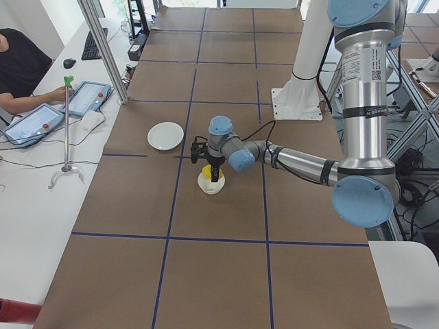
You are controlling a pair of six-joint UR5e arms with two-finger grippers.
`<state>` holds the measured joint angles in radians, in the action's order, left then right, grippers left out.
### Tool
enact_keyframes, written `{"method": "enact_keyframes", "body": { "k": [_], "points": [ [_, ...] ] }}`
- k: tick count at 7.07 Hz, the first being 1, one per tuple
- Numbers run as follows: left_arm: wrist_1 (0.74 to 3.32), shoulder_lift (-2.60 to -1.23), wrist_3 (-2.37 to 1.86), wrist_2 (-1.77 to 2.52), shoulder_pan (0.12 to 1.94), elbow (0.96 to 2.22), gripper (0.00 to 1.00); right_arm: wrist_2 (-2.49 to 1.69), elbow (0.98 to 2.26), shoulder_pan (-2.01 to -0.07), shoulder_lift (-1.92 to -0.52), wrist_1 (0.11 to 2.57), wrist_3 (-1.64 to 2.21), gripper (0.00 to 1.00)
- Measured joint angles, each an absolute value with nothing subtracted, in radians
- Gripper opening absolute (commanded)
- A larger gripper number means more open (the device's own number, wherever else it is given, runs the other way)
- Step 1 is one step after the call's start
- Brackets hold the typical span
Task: Move lemon from plate to bowl
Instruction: 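Lower the lemon into the white bowl and open the left gripper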
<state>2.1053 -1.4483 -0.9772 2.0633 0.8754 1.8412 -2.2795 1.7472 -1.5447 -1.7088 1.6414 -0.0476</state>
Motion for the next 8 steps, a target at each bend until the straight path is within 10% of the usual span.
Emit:
{"method": "enact_keyframes", "body": {
  "k": [1,2,8],
  "points": [
    [2.113,-1.439,-0.976,2.064,0.870,1.838,0.88,-2.279,1.747,-1.545,-1.709,1.641,-0.048,1.00],
    [2.115,-1.436,-0.973,2.065,0.869,1.835,1.00,-2.279,1.747,-1.545,-1.709,1.641,-0.048,1.00],
    [2.098,-1.449,-0.917,2.124,0.880,1.839,1.00,-2.280,1.747,-1.545,-1.709,1.641,-0.048,1.00]
  ]
}}
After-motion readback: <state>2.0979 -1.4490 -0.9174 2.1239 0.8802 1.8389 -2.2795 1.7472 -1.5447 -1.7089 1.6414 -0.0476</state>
